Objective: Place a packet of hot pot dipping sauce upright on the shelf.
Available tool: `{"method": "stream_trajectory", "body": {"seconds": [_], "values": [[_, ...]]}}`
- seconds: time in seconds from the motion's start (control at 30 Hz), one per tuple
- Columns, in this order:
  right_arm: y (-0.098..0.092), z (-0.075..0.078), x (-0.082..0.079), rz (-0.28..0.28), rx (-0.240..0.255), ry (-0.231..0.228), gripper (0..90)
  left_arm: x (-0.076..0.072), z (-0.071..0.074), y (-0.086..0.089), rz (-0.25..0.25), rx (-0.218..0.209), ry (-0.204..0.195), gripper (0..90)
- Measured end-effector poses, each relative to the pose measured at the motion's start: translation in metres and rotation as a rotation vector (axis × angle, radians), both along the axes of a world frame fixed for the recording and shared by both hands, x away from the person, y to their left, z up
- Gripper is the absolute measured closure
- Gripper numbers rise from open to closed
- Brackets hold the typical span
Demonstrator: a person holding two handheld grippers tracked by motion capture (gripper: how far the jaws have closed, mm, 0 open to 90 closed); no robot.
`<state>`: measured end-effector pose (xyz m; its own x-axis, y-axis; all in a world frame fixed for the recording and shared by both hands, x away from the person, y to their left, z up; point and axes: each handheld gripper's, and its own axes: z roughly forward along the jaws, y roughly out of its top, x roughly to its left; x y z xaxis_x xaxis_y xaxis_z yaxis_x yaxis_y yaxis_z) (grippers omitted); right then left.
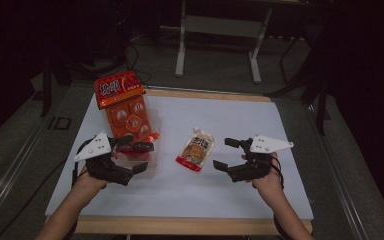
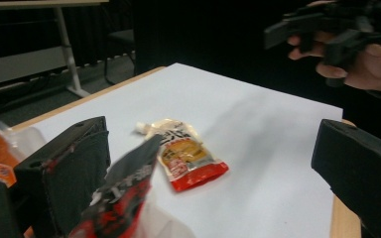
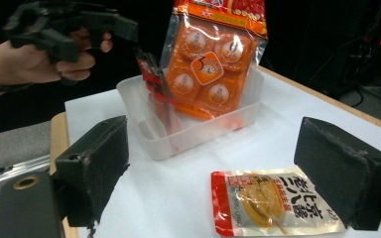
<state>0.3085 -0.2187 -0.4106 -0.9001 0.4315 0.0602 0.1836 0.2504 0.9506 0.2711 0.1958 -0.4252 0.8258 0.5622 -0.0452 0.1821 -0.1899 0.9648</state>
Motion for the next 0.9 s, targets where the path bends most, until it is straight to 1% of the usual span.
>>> {"method": "stream_trajectory", "body": {"seconds": [0.03, 0.07, 0.1, 0.17, 0.2, 0.23, 0.27, 0.33, 0.37, 0.4, 0.43, 0.5, 0.6, 0.67, 0.7, 0.73, 0.77, 0.8, 0.83, 0.9], "values": [[0.0, 0.0, 0.003, -0.014, -0.003, 0.005, 13.4, -0.001, -0.001, -0.002, -0.008, 0.001, 0.003, 2.2], [-0.001, 0.0, 0.005, -0.021, -0.007, -0.001, 13.3, -0.003, -0.002, -0.004, -0.011, 0.006, 0.002, 2.2], [-0.001, -0.001, 0.008, -0.023, -0.006, 0.008, 13.0, -0.005, -0.003, -0.008, -0.016, 0.011, -0.003, 2.2], [-0.002, -0.003, 0.015, -0.049, -0.016, 0.013, 12.9, -0.007, -0.004, -0.01, -0.021, 0.016, -0.007, 2.2], [-0.002, -0.004, 0.017, -0.048, -0.017, 0.019, 12.3, -0.011, -0.006, -0.015, -0.032, 0.014, -0.006, 2.2], [-0.002, -0.006, 0.02, -0.053, -0.024, 0.027, 12.1, -0.013, -0.008, -0.017, -0.038, 0.017, -0.006, 2.2], [-0.002, -0.008, 0.023, -0.067, -0.036, 0.023, 12.2, -0.015, -0.009, -0.02, -0.041, 0.021, -0.007, 2.2], [-0.002, -0.012, 0.031, -0.082, -0.052, 0.037, 12.5, -0.018, -0.012, -0.026, -0.057, 0.029, 0.0, 2.2], [-0.002, -0.014, 0.034, -0.09, -0.059, 0.042, 12.6, -0.019, -0.013, -0.028, -0.06, 0.032, -0.003, 2.2], [-0.002, -0.015, 0.036, -0.095, -0.064, 0.044, 12.6, -0.021, -0.014, -0.031, -0.068, 0.032, -0.003, 2.2], [-0.002, -0.017, 0.04, -0.103, -0.061, 0.052, 12.6, -0.022, -0.016, -0.033, -0.074, 0.029, 0.006, 2.2], [-0.003, -0.02, 0.045, -0.127, -0.067, 0.062, 12.4, -0.025, -0.019, -0.036, -0.083, 0.025, 0.01, 2.2], [-0.003, -0.027, 0.055, -0.173, -0.084, 0.083, 10.9, -0.028, -0.024, -0.042, -0.093, 0.031, 0.018, 2.2], [-0.003, -0.031, 0.06, -0.183, -0.083, 0.104, 10.8, -0.031, -0.027, -0.046, -0.1, 0.039, 0.023, 2.2], [-0.003, -0.033, 0.064, -0.193, -0.08, 0.111, 10.9, -0.032, -0.028, -0.047, -0.103, 0.036, 0.021, 2.2], [-0.003, -0.036, 0.066, -0.213, -0.083, 0.115, 10.9, -0.033, -0.03, -0.049, -0.108, 0.034, 0.029, 2.2], [-0.003, -0.038, 0.069, -0.219, -0.08, 0.125, 10.9, -0.034, -0.031, -0.05, -0.111, 0.03, 0.036, 2.2], [-0.003, -0.04, 0.072, -0.227, -0.083, 0.127, 11.0, -0.036, -0.033, -0.053, -0.116, 0.035, 0.032, 2.2], [-0.003, -0.041, 0.075, -0.243, -0.086, 0.129, 11.9, -0.036, -0.033, -0.053, -0.116, 0.035, 0.032, 2.2], [-0.003, -0.044, 0.079, -0.247, -0.08, 0.144, 14.2, -0.04, -0.037, -0.057, -0.125, 0.04, 0.035, 2.2]]}}
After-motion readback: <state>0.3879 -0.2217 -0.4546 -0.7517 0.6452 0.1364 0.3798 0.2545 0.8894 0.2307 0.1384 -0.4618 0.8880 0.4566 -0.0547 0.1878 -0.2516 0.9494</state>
